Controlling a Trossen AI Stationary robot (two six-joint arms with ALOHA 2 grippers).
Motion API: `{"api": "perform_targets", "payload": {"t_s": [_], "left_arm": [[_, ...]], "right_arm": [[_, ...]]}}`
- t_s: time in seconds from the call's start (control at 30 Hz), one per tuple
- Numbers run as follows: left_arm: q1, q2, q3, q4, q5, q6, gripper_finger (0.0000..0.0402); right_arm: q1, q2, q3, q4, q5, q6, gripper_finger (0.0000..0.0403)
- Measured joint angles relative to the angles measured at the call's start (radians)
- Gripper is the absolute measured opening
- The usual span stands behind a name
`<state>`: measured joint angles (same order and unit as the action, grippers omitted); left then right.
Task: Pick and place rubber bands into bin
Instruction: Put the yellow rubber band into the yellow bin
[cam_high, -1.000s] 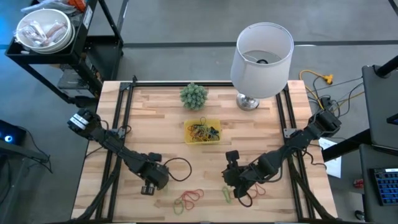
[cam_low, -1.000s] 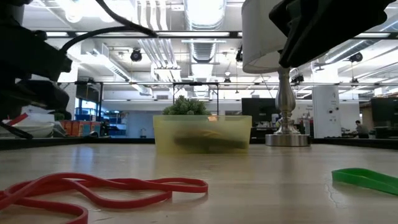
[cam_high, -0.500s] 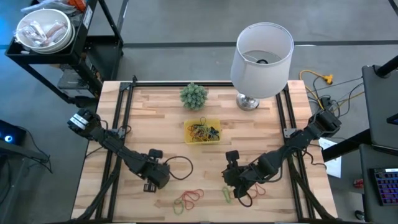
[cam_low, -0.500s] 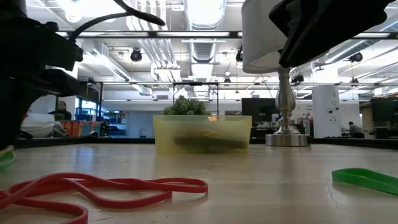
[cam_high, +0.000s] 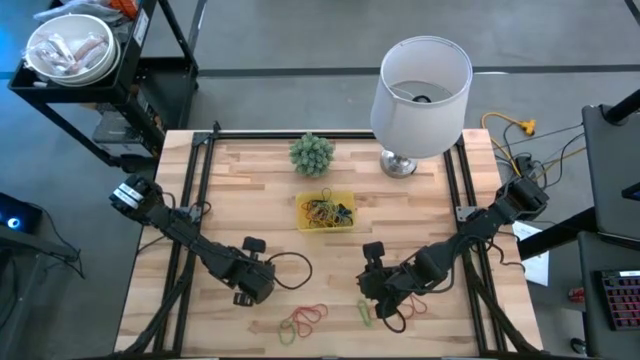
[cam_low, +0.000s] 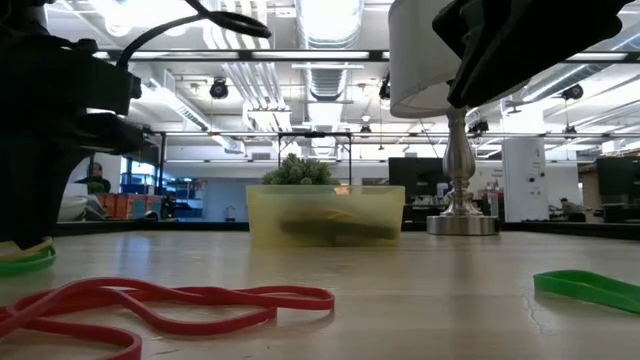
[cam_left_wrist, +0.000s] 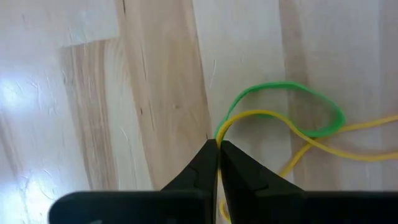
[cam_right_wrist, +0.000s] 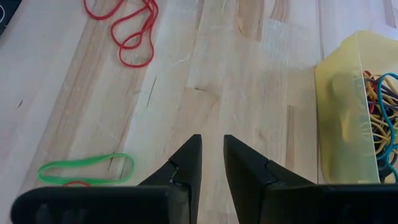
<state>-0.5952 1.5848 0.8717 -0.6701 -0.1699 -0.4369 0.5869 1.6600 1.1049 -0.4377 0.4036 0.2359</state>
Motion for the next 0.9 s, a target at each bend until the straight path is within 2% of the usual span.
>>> {"api": "perform_targets", "payload": {"t_s": [0.1, 0.3, 0.43, 0.77, 0.9], "left_arm": [[0.0, 0.0, -0.01, 0.0, 0.005, -0.003, 0.0012], [0.0, 0.0, -0.023, 0.0, 0.007, -0.028, 0.0069], [0.0, 0.0, -0.026, -0.001, 0.034, -0.03, 0.0091], [0.0, -0.005, -0.043, -0.017, 0.061, -0.081, 0.0091], [0.0, -0.005, -0.045, -0.014, 0.056, -0.074, 0.0057]], "right_arm": [[0.0, 0.0, 0.0, 0.001, 0.0, 0.0, 0.0061], [0.0, 0.0, 0.0, 0.002, 0.0, 0.0, 0.0061], [0.0, 0.0, 0.0, 0.002, 0.0, 0.0, 0.0061], [0.0, 0.0, 0.0, 0.002, 0.0, 0.0, 0.0061], [0.0, 0.0, 0.0, 0.002, 0.0, 0.0, 0.0061]]}}
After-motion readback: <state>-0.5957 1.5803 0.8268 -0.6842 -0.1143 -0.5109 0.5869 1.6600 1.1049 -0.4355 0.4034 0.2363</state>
